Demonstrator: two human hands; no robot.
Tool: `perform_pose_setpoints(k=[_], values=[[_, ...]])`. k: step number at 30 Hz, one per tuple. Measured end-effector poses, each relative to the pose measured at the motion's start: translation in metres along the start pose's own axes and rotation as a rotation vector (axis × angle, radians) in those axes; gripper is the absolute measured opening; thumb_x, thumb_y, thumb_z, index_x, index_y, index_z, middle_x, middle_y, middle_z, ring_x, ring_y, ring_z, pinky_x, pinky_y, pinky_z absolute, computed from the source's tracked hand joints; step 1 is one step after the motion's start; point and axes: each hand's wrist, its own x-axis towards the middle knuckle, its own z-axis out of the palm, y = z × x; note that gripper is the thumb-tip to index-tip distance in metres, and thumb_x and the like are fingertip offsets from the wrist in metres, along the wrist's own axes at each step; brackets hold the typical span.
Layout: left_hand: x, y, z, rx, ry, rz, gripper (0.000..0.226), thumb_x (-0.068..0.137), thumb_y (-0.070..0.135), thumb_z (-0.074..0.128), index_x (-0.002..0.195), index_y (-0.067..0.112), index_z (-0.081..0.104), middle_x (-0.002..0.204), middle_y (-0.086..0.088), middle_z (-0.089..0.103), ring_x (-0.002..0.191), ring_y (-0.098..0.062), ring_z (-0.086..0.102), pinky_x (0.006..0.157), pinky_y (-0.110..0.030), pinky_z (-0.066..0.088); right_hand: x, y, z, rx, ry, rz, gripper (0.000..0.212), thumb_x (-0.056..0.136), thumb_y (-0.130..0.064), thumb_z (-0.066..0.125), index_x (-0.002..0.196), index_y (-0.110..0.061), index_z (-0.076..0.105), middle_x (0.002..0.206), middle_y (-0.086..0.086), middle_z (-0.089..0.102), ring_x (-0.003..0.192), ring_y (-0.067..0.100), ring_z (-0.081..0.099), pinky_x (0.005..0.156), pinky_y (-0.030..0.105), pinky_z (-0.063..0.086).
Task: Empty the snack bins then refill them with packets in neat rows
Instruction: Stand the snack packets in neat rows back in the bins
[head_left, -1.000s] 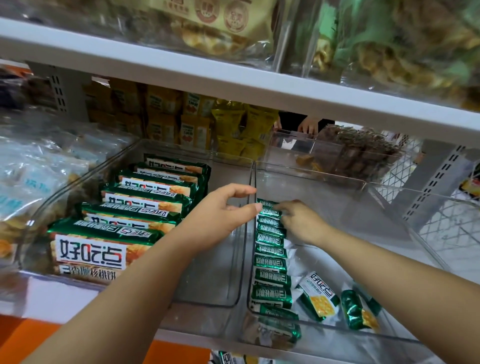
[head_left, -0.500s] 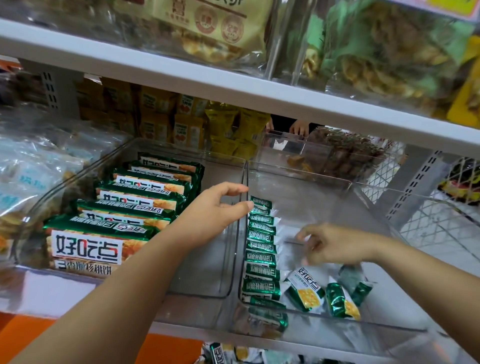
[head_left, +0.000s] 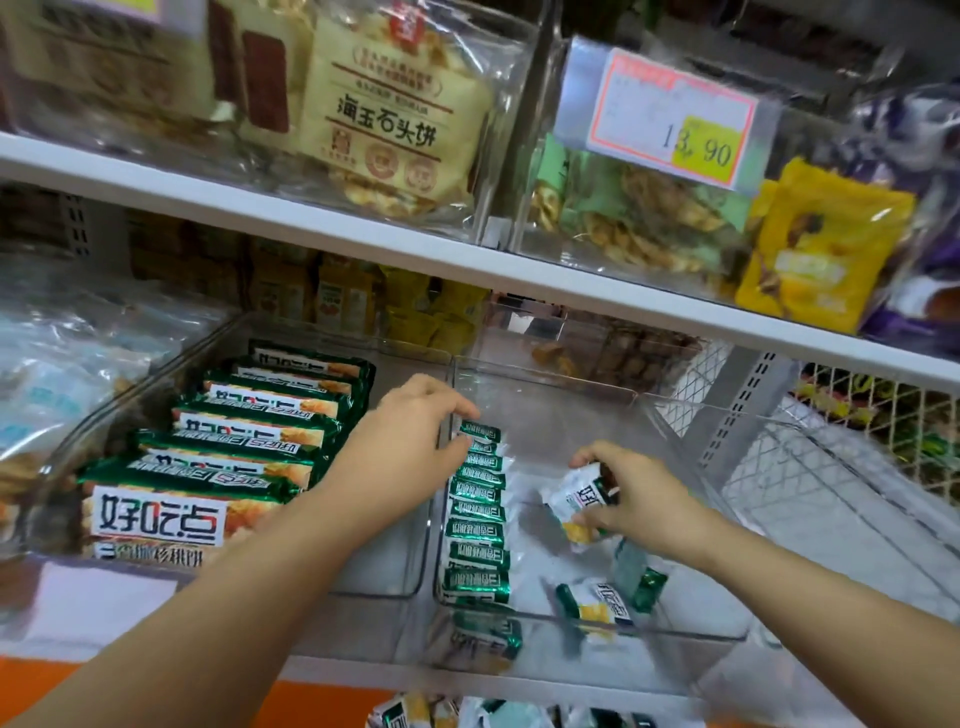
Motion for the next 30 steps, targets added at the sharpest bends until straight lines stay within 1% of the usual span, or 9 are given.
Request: perform_pose_setpoints(k=[3,6,10,13,15,17,21,26,30], values=[[-0.006,0.029,-0.009,0.004,-0.048,0.163,0.042,0.09,0.042,0.058,0.131,0.037,0.049,0.132,0.013,0.044,0.116,-0.01,0.05,0.101,-0.036,0.041,-0.016,-0.011,-0.022,0.167,0.12,-0.102,0.046,0.073,-0.021,0.081,0.105,-0.036,0.053,0.098,-0.003,0.059,0.086,0.012,0.057,0.077,0.025,0.048],[-0.013,0.059,-0.009,-0.148,-0.166,0.212,0.058,0.087,0.049,0.061,0.139,0.043,0.038,0.126,0.019,0.048,0.106,0.0,0.054,0.089,-0.022,0.045,-0.038,-0.033,-0.036,0.402,0.153,-0.178,0.047,0.07,-0.018,0.083,0.104,-0.036,0.055,0.095,-0.004,0.057,0.084,0.007,0.058,0.078,0.028,0.052],[-0.016,0.07,-0.006,-0.298,-0.175,0.207,0.053,0.086,0.039,0.066,0.133,0.045,0.042,0.097,0.03,0.051,0.078,0.014,0.053,0.062,-0.005,0.04,-0.057,-0.049,-0.042,0.617,0.151,-0.21,0.046,0.068,-0.019,0.08,0.108,-0.028,0.058,0.093,-0.003,0.062,0.085,0.008,0.062,0.077,0.027,0.055],[-0.017,0.061,-0.012,-0.283,-0.149,0.203,0.043,0.088,0.031,0.066,0.127,0.039,0.05,0.102,0.024,0.055,0.076,0.02,0.048,0.064,-0.001,0.037,-0.052,-0.037,-0.043,0.785,0.157,-0.096,0.035,0.078,-0.012,0.071,0.108,-0.022,0.058,0.1,0.011,0.067,0.091,0.019,0.067,0.081,0.031,0.057],[-0.018,0.054,-0.016,-0.253,-0.12,0.178,0.039,0.089,0.029,0.065,0.126,0.038,0.052,0.098,0.026,0.052,0.081,0.017,0.046,0.068,0.001,0.035,-0.044,-0.024,-0.038,0.71,0.106,0.032,0.022,0.087,-0.008,0.064,0.105,-0.02,0.058,0.102,0.014,0.067,0.09,0.02,0.066,0.077,0.028,0.058],[-0.019,0.047,-0.019,-0.226,-0.079,0.153,0.039,0.09,0.029,0.065,0.125,0.038,0.052,0.102,0.024,0.055,0.089,0.01,0.048,0.069,-0.004,0.036,-0.037,-0.011,-0.025,0.478,-0.117,0.14,0.021,0.092,-0.009,0.06,0.111,-0.015,0.058,0.107,0.013,0.065,0.084,0.019,0.063,0.073,0.029,0.056],[-0.016,0.038,-0.02,-0.185,-0.005,0.115,0.04,0.09,0.03,0.064,0.127,0.036,0.052,0.103,0.019,0.053,0.098,-0.002,0.049,0.082,-0.02,0.039,-0.023,-0.006,0.006,0.064,-0.552,0.315,0.061,0.088,-0.016,0.065,0.142,-0.015,0.035,0.135,0.009,0.046,0.077,0.031,0.063,0.074,0.038,0.055],[-0.015,0.027,-0.017,-0.158,0.014,0.09,0.041,0.089,0.029,0.064,0.128,0.037,0.052,0.113,0.015,0.058,0.099,-0.003,0.05,0.087,-0.024,0.044,-0.013,-0.011,0.027,-0.135,-0.603,0.342,0.081,0.08,-0.027,0.075,0.146,-0.016,0.028,0.129,0.007,0.044,0.076,0.025,0.058,0.049,0.024,0.048],[-0.015,0.024,-0.016,-0.152,0.016,0.08,0.043,0.089,0.03,0.064,0.129,0.038,0.05,0.115,0.015,0.057,0.104,-0.006,0.052,0.09,-0.028,0.046,-0.017,-0.007,0.026,-0.146,-0.491,0.26,0.082,0.073,-0.03,0.08,0.141,-0.017,0.037,0.127,0.001,0.051,0.092,0.018,0.057,0.068,0.025,0.047]])
